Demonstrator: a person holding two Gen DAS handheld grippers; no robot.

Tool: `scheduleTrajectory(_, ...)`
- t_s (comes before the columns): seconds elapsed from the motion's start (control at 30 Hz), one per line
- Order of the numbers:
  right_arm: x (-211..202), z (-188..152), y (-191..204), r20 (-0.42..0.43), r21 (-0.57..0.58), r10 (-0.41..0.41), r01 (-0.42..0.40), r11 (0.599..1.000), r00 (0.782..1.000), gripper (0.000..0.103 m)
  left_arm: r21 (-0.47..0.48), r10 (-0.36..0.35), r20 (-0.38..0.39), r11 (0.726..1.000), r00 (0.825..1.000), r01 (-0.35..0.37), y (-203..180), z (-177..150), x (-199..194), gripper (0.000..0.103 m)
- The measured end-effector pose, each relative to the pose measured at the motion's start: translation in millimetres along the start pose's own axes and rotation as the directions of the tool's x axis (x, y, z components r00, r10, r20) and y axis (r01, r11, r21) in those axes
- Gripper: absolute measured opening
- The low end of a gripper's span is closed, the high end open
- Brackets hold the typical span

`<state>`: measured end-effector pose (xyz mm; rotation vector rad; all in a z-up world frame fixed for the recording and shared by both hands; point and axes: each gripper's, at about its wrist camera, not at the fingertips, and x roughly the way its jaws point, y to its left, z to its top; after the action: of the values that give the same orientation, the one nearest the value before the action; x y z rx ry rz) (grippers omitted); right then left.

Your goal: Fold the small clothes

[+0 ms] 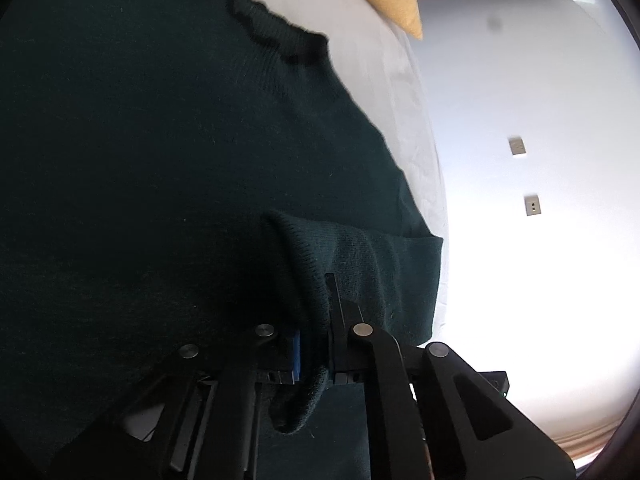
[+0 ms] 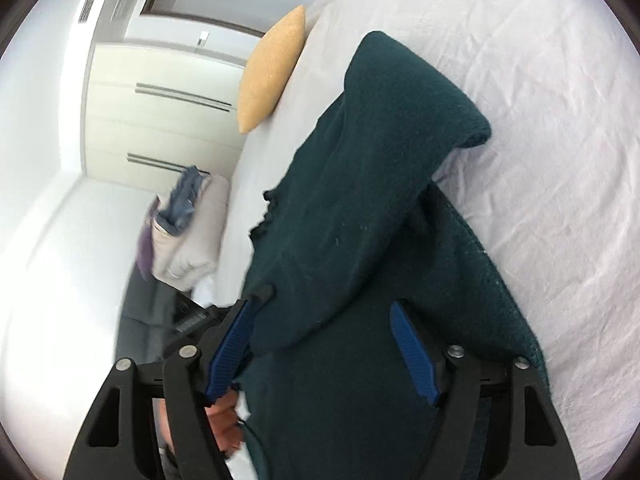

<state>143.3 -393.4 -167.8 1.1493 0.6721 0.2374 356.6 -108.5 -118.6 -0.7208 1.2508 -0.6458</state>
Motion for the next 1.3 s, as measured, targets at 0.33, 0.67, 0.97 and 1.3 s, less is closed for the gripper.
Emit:
scheduleTrajectory(0.33,-8.6,16.3,-14.9,0.061,0.149,0.074,-0.083,0.985,0.995,0.084,0.069,-0.048,0.181,0.997,0.982,0.036,-14.8,9.7,-97.5,0.006)
scheduleTrajectory(0.67,10.5,33.6,-3.5,0.075,0.222,0.121,-0.134,0.966,0.99,0.09,-0.016,0.002,0.229,1.0,0.974,0.002,41.5,7.6,-141.1,0.006)
scheduleTrajectory(0.97,42.6,51.3,1.1,0.056,0.276,0.103,-0.115,0.954,0.993,0.09,-0.045,0.027,0.253,0.999,0.967,-0.016,72.8,-2.5,-150.1,0.006)
scheduleTrajectory(1.3,34.5,57.3,-6.2,0.158,0.232,0.078,-0.114,0.966,0.984,0.086,-0.109,0.05,0.256,0.994,0.965,-0.023,112.8,-4.4,-152.6,0.006)
